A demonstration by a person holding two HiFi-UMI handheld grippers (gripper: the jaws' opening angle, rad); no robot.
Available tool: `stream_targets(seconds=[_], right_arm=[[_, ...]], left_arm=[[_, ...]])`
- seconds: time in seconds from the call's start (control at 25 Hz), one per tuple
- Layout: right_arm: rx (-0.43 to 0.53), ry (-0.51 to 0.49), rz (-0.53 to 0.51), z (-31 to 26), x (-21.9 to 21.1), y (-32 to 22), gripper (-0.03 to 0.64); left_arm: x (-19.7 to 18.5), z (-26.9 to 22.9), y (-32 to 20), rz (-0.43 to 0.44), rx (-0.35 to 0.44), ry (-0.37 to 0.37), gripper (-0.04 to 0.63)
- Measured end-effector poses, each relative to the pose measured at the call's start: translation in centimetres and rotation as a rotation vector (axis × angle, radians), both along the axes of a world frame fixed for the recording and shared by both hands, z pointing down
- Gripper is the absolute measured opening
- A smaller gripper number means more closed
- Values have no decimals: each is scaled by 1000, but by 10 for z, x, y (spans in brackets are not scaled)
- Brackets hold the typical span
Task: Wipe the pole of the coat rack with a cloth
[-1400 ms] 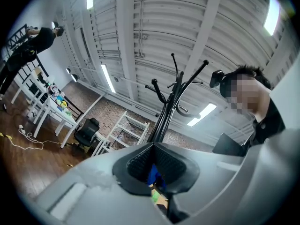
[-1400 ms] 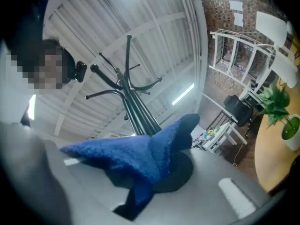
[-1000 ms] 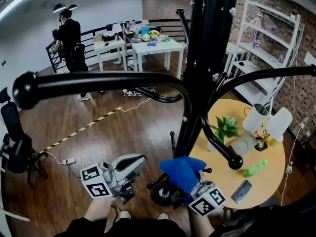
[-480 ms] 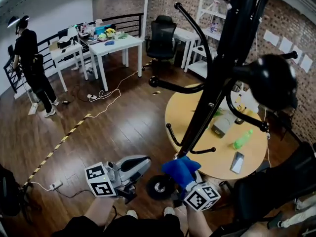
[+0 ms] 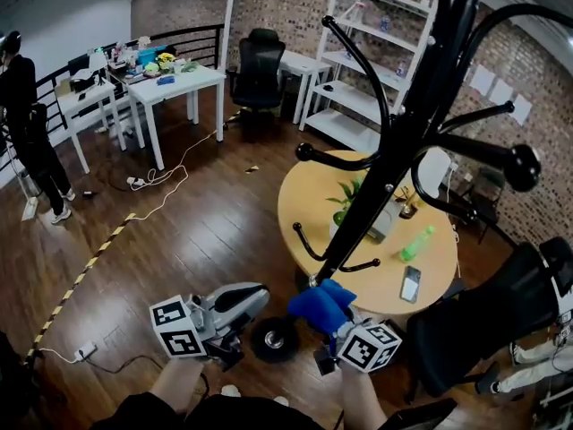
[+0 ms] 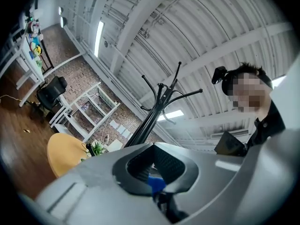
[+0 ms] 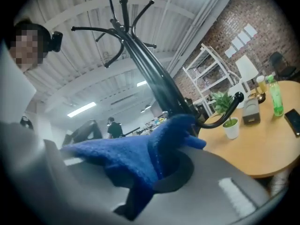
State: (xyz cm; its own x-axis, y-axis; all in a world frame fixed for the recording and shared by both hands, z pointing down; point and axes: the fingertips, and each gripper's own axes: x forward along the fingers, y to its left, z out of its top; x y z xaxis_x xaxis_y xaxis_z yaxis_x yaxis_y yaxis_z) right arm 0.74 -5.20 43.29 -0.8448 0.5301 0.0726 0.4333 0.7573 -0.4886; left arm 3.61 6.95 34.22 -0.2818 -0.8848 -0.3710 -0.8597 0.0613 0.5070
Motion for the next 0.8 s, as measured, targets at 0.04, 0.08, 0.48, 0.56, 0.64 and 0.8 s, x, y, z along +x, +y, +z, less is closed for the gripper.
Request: stream_targets(seconds=[0.04, 0.08, 0.48, 0.56, 0.64, 0.8], right_arm=[[42, -22, 48, 2, -12, -7, 29], [86, -48, 89, 1, -22, -13, 29], [77, -463, 73, -184, -27, -25, 29], [104, -554, 78, -227, -25, -17, 29], [169, -648, 132, -265, -19, -12, 29], [144, -762, 214, -328, -8, -12, 29]], left_arm=[[1, 0, -1, -3, 4, 1, 2], [2, 0, -3, -6, 1, -1, 2], [10, -13, 4, -51, 4, -55, 2], [13, -18, 6, -52, 16, -67, 2], [14, -23, 9, -51, 25, -83, 2], [15, -35, 14, -49, 38, -112, 2]])
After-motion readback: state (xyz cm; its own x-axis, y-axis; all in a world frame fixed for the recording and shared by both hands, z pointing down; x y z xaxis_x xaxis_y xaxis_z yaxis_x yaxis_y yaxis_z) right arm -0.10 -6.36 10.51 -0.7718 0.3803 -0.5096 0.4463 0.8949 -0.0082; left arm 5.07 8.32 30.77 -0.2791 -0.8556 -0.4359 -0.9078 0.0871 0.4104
